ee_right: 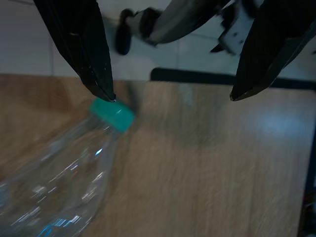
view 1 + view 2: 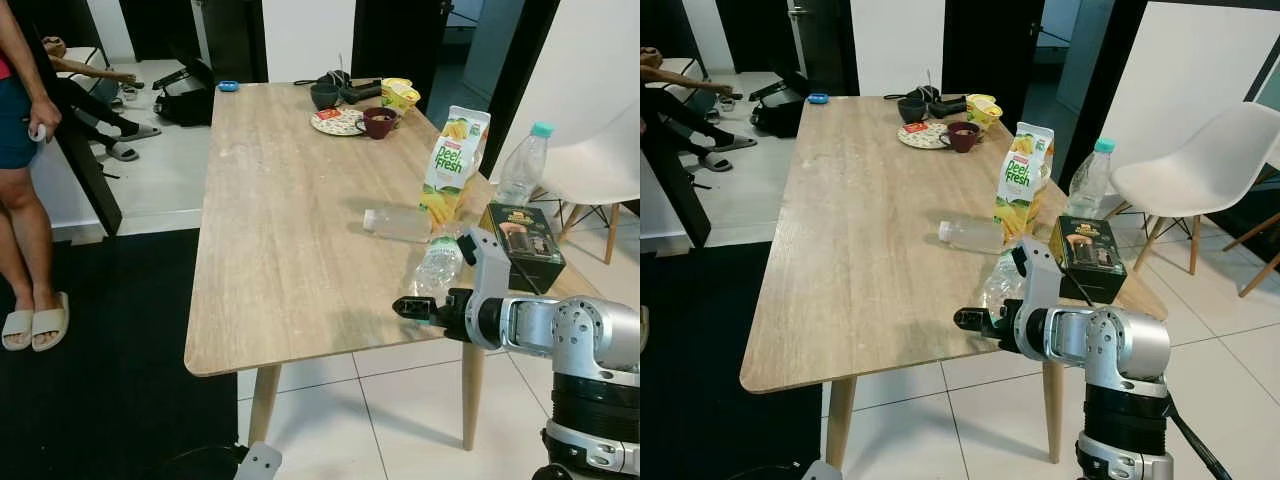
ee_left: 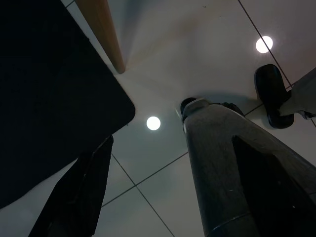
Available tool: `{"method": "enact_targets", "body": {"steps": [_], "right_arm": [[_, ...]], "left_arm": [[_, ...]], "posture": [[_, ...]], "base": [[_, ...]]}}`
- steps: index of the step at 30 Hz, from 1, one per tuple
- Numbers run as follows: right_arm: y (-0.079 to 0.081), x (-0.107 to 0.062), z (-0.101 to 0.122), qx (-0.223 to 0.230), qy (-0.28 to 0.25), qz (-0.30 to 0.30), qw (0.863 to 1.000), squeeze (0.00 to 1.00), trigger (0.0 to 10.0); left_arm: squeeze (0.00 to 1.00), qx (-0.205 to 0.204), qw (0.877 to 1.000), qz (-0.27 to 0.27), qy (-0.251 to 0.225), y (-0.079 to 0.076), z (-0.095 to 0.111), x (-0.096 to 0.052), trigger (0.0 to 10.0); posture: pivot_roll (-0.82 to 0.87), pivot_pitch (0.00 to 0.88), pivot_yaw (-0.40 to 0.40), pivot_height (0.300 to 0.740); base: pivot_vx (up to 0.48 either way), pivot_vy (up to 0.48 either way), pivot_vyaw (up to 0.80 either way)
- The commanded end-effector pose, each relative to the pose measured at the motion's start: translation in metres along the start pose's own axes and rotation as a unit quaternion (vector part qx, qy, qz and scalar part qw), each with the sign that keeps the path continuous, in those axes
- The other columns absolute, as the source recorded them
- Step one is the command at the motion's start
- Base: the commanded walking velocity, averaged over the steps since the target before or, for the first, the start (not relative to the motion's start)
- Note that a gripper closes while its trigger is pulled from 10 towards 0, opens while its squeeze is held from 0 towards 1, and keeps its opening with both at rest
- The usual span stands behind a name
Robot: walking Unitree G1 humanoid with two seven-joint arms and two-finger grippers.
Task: Restocking fridge
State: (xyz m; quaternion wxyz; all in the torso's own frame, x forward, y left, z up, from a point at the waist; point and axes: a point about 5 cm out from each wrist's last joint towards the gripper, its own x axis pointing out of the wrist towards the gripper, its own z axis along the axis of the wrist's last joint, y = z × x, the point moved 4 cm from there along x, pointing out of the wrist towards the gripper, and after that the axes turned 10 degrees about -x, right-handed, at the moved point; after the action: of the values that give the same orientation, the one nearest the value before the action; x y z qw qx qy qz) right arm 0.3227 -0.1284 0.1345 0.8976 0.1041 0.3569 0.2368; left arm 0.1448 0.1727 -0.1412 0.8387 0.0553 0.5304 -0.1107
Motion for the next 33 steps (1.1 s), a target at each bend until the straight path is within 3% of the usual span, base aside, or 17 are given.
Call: {"method": "enact_targets", "body": {"steps": [1, 8, 17, 33], "right_arm": [[-0.007, -0.004, 0.008, -0.026, -0.02, -0.044, 0.998, 0.0, 10.0], [-0.009, -0.002, 0.011, -0.068, -0.02, -0.082, 0.994, 0.0, 10.0], [-0.003, 0.005, 0.004, -0.076, -0.011, -0.086, 0.993, 0.0, 10.0], [0.004, 0.03, -0.019, -0.022, 0.007, -0.094, 0.995, 0.0, 10.0]], "left_arm": [[0.0, -0.009, 0.999, -0.005, 0.041, -0.005, -0.024, -0.003, 10.0], [0.0, -0.009, 0.999, -0.006, 0.04, -0.006, -0.024, -0.002, 10.0], [0.0, -0.01, 0.999, -0.008, 0.039, -0.007, -0.023, -0.002, 10.0], [0.0, -0.014, 0.999, -0.01, 0.037, -0.01, -0.022, -0.001, 10.0]], "posture": [[0.02, 0.0, -0.054, 0.74], [0.02, 0.0, -0.056, 0.74], [0.02, 0.0, -0.056, 0.74], [0.02, 0.0, -0.064, 0.74]], "base": [[0.0, 0.0, 0.0], [0.0, 0.0, 0.0], [0.0, 0.0, 0.0], [0.0, 0.0, 0.0]]}}
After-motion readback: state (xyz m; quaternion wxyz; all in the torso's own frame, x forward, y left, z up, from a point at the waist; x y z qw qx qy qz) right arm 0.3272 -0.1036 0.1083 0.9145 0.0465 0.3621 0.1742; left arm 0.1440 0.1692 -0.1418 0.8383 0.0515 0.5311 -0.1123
